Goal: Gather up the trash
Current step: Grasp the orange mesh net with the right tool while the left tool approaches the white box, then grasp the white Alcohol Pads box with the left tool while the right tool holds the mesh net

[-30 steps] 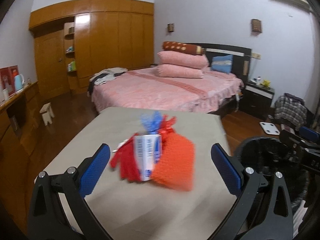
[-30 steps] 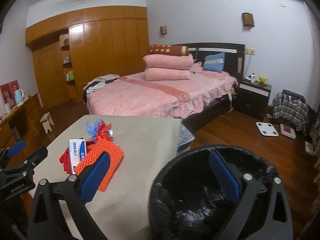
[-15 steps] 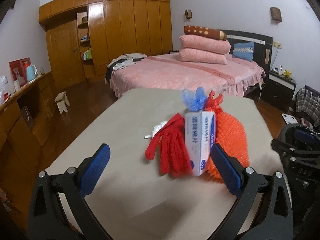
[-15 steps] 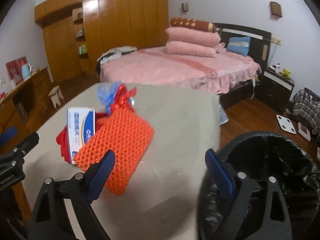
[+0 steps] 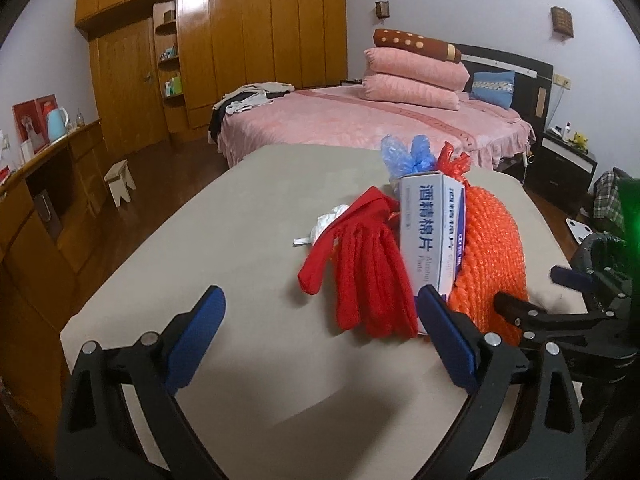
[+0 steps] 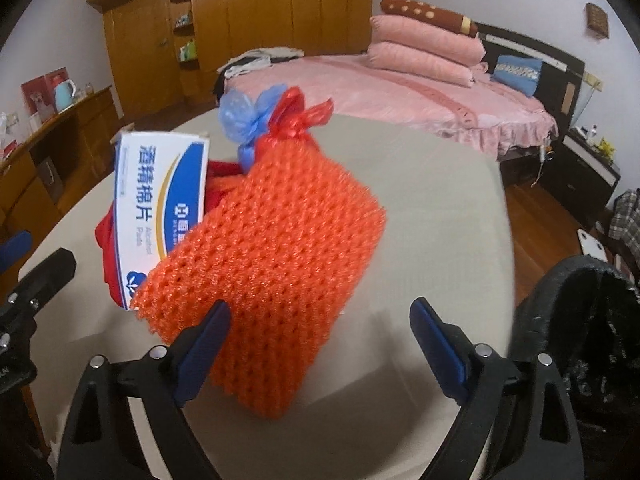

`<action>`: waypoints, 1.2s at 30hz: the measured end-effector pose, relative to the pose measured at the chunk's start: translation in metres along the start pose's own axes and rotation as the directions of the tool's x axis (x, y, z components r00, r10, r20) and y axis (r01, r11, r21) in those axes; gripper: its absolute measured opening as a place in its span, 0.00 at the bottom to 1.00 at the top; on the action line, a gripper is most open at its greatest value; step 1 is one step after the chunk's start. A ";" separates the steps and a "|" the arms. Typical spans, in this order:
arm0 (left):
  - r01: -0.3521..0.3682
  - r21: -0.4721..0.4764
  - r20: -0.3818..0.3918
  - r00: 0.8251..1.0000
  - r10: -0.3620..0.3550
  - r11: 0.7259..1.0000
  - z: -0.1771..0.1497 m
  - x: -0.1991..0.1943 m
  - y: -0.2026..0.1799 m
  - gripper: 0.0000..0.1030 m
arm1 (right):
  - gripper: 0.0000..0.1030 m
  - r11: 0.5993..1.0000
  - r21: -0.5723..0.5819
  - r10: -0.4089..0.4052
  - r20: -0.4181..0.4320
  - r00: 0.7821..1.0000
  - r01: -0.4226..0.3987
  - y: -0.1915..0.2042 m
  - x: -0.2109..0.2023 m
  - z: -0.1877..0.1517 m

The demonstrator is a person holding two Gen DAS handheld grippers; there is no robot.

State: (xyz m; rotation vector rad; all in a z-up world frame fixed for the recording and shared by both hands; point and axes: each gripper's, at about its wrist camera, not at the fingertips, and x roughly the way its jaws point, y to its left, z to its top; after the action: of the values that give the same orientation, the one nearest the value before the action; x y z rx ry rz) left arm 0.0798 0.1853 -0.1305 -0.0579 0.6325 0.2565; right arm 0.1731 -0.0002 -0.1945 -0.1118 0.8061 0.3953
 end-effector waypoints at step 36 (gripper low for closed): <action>0.250 0.084 -0.038 0.968 -0.247 0.965 0.038 0.053 -0.062 0.43 | 0.13 0.998 0.035 0.053 0.047 0.997 -0.055 -0.046 -0.035 0.020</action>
State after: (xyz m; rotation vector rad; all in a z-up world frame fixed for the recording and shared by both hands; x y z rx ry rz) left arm 0.1586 0.1422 -0.1330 -0.0553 0.6557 -0.0152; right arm 0.1829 -0.0486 -0.1578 -0.0471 0.7719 0.4329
